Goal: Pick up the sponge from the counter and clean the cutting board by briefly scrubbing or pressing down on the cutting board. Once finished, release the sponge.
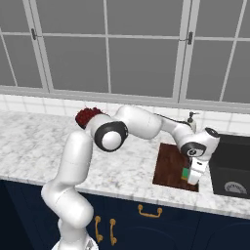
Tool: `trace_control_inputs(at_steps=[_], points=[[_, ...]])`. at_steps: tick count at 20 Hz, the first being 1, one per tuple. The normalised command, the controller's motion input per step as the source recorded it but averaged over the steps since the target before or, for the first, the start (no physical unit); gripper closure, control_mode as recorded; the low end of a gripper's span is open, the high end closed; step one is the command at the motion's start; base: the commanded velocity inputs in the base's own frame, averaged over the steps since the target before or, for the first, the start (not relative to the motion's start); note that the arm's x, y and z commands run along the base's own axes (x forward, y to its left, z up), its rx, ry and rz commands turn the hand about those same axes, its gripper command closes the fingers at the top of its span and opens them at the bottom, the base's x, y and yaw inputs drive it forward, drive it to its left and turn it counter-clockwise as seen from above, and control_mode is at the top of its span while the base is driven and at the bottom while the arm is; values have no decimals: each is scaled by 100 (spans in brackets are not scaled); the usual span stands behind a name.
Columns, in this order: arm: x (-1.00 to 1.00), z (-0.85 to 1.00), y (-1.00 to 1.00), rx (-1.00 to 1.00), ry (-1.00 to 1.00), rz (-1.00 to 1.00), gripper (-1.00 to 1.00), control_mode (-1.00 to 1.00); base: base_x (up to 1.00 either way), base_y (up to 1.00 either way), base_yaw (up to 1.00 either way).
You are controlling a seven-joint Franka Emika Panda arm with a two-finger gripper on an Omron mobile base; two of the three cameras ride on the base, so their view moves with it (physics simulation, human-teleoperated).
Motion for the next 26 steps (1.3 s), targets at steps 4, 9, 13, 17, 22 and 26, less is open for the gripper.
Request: trace_control_inputs(at_steps=[4,9,13,17,22,26], points=[[62,-13,14,0,0,-8,100,-100,0,0,0],[68,-20,1,0,0,-4,100,-100,0,0,0],[57,-17,0,0,-5,0,100,-100,0,0,0],[65,-16,0,0,-5,0,100,-100,0,0,0],[74,-18,7,0,-4,-2,100,-100,0,0,0],[68,-17,31,-1,-3,-5,100,-100,0,0,0]])
